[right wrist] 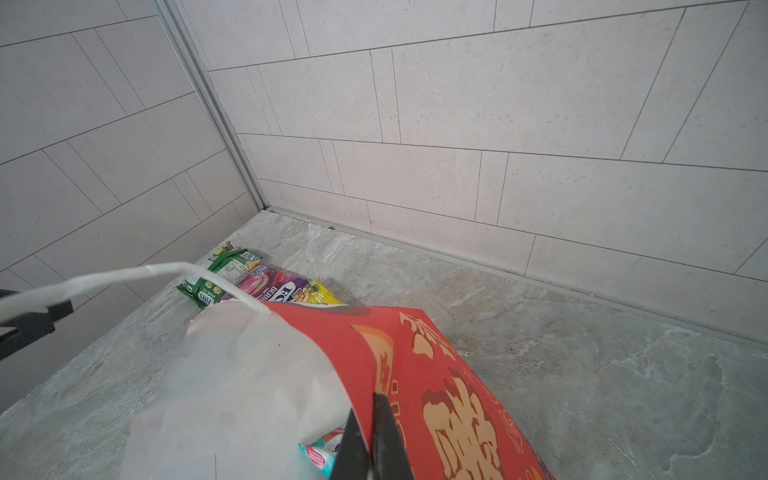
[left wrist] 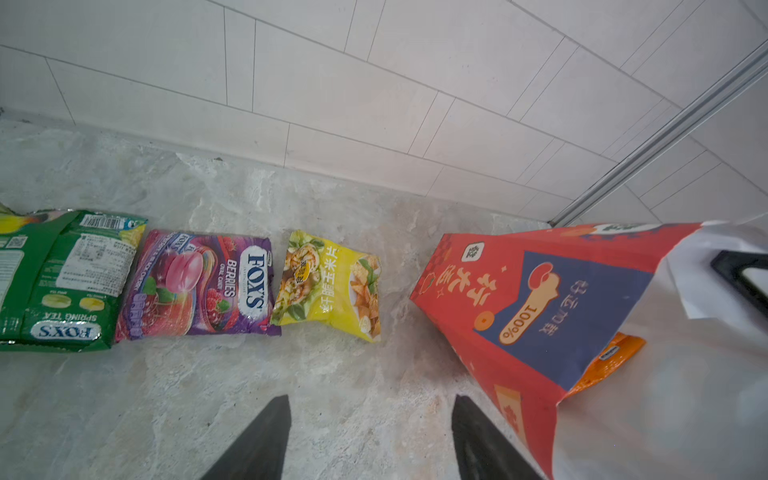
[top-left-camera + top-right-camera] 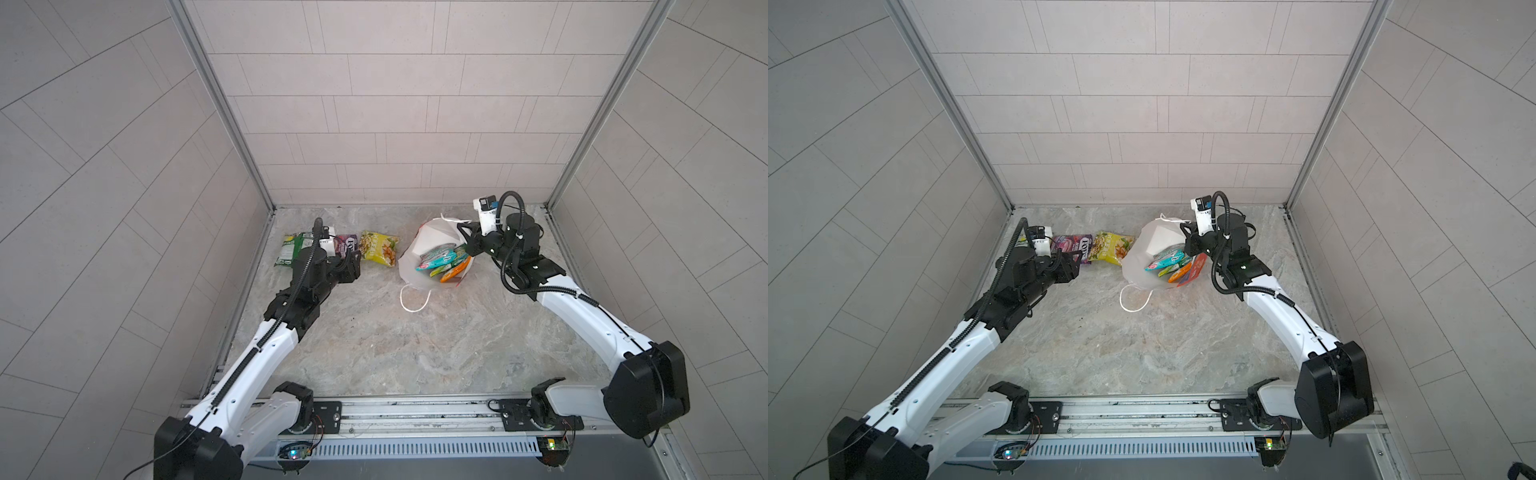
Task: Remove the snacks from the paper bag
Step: 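Move the left gripper back over the bag opening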
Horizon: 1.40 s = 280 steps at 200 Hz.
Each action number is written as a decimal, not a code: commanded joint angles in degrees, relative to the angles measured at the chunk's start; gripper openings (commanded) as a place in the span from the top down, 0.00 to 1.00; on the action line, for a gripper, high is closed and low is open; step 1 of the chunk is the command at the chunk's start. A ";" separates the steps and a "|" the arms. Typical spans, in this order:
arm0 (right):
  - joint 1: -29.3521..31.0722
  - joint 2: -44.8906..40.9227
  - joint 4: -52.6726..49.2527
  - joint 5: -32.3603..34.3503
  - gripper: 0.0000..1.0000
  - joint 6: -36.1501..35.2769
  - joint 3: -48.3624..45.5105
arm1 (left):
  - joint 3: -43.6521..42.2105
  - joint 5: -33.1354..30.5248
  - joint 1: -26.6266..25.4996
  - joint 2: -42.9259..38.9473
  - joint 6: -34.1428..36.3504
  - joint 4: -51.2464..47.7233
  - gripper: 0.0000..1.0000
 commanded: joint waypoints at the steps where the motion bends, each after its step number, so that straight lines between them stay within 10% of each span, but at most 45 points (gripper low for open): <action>1: -0.47 0.22 -1.73 0.26 1.00 -1.39 0.24 | -2.17 0.39 -1.92 0.19 1.26 -2.69 0.32; 214: 3.50 -8.97 -10.25 -1.67 1.00 -4.99 -5.81 | 0.25 0.88 -15.95 -3.63 17.86 -0.13 0.39; 280: 10.79 -5.53 -26.67 9.46 1.00 -11.72 4.68 | 2.52 6.49 -19.90 -3.10 21.29 0.08 0.39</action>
